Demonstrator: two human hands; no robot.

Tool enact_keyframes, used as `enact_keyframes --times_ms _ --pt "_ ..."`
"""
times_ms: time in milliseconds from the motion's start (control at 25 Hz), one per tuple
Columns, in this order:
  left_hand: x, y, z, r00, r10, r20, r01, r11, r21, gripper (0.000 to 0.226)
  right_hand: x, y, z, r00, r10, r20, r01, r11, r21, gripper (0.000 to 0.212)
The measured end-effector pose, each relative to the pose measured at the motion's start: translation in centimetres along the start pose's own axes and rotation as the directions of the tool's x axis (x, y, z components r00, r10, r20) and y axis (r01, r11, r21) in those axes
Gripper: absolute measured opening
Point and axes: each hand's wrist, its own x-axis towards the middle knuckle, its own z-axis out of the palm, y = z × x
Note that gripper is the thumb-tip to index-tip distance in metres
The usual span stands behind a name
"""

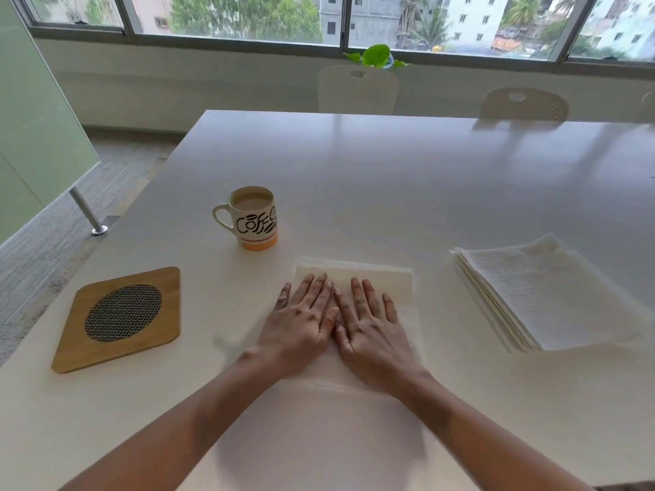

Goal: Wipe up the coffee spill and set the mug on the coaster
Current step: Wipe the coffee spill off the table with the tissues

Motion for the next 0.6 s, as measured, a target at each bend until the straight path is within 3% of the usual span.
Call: enact_keyframes --times_ms 200,360,600 --pt "-0.1 -0.9 -0.8 0.994 0.038 0.099 -0.039 0.999 0.01 0.094 -0.1 0.3 0.0 1.0 -0.007 0.012 0.007 1.0 0.011 0.073" --pt "-0.6 -3.6 -2.3 0.946 0.191 0.263 -0.226 0.968 0.112 0.116 -0.1 0.5 -0.5 0.994 -0.058 0.097 0.063 0.996 -0.055 0.102" --pt "-0.5 -4.4 -2.2 0.924 0.258 0.284 -0.299 0.947 0.115 0.143 -0.1 -0.2 -0.6 0.996 -0.038 0.076 0.041 0.998 -0.044 0.106"
